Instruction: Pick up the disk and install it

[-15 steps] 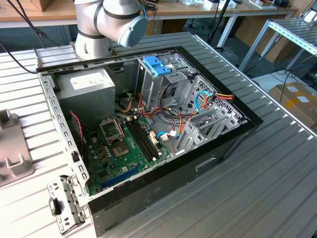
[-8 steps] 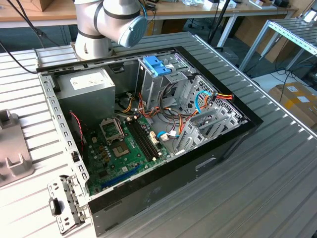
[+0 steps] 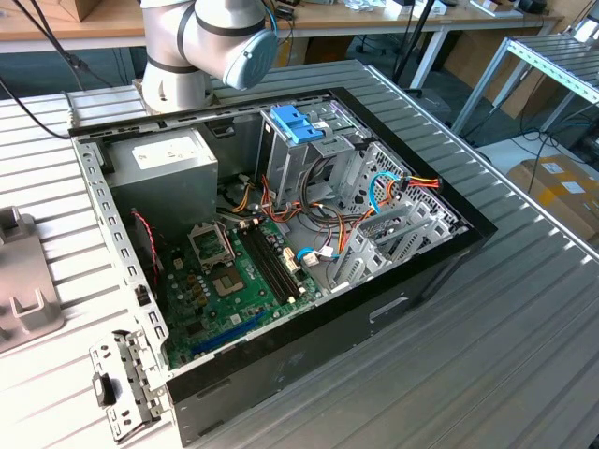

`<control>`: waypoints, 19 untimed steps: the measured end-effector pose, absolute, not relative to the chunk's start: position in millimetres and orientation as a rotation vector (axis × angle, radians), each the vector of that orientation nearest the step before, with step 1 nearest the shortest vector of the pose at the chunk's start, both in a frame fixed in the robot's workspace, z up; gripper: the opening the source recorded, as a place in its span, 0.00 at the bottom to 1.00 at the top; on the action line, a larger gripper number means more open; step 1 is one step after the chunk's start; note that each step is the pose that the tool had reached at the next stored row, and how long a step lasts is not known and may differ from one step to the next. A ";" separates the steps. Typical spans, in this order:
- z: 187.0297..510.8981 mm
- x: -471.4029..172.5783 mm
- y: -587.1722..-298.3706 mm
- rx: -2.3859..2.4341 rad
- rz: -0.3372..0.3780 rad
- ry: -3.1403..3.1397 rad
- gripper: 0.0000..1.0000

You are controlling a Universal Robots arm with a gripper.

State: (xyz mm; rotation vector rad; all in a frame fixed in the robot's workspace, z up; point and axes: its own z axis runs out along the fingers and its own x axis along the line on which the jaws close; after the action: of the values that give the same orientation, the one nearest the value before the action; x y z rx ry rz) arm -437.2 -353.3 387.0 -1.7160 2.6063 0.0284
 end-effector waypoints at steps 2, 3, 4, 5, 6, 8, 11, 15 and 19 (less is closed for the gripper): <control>387.0 -437.3 -353.3 -1.732 0.029 2.595 0.11; 387.0 -437.2 -353.3 -1.742 0.029 2.589 0.11; 387.0 -437.2 -353.3 -1.754 0.029 2.581 0.11; 387.0 -437.2 -353.3 -1.766 0.029 2.573 0.11; 387.0 -437.2 -353.3 -1.779 0.029 2.564 0.11; 387.0 -437.3 -353.3 -1.810 0.030 2.543 0.11; 387.0 -437.3 -353.3 -1.856 0.030 2.509 0.11; 387.1 -437.3 -353.3 -1.929 0.031 2.455 0.11; 387.0 -437.2 -353.3 -1.974 0.032 2.419 0.11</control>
State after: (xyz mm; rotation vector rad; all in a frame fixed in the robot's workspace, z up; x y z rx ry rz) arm -437.2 -353.3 387.0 -1.9740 2.4193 0.0316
